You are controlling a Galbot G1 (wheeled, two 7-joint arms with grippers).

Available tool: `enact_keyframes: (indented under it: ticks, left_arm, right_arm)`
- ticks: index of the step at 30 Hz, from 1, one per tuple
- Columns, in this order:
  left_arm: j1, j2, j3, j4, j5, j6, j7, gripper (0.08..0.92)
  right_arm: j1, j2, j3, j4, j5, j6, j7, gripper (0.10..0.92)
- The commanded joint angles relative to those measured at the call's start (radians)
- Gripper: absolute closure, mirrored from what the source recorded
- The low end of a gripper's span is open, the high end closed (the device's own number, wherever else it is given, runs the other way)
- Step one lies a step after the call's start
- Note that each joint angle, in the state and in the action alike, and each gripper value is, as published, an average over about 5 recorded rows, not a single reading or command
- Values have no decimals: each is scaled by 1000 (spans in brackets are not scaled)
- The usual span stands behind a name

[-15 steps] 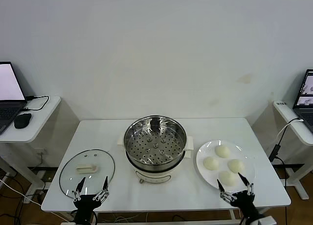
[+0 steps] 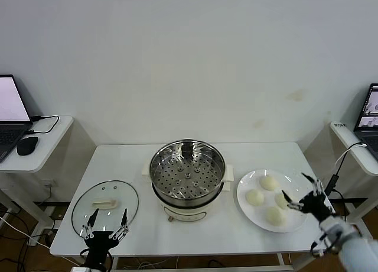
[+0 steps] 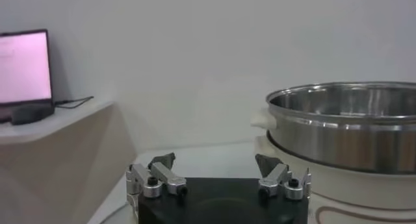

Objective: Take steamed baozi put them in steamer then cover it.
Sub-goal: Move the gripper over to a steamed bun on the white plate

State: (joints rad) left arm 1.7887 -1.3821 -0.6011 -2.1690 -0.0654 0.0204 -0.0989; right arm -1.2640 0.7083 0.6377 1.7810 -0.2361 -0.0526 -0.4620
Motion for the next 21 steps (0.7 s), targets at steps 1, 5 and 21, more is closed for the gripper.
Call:
enact_keyframes:
  ticks: [1, 5, 21]
  left_arm:
    - [0, -1, -8, -5, 26, -1, 4, 177]
    - [-5, -11, -6, -1, 33, -9, -9, 177]
    - [-46, -2, -23, 32, 33, -18, -17, 177]
  right_arm:
    - [461, -219, -322, -262, -83, -5, -259, 203]
    - [606, -225, -488, -354, -109, 2, -381, 203]
    - [1002, -89, -979, -568, -22, 25, -577, 203]
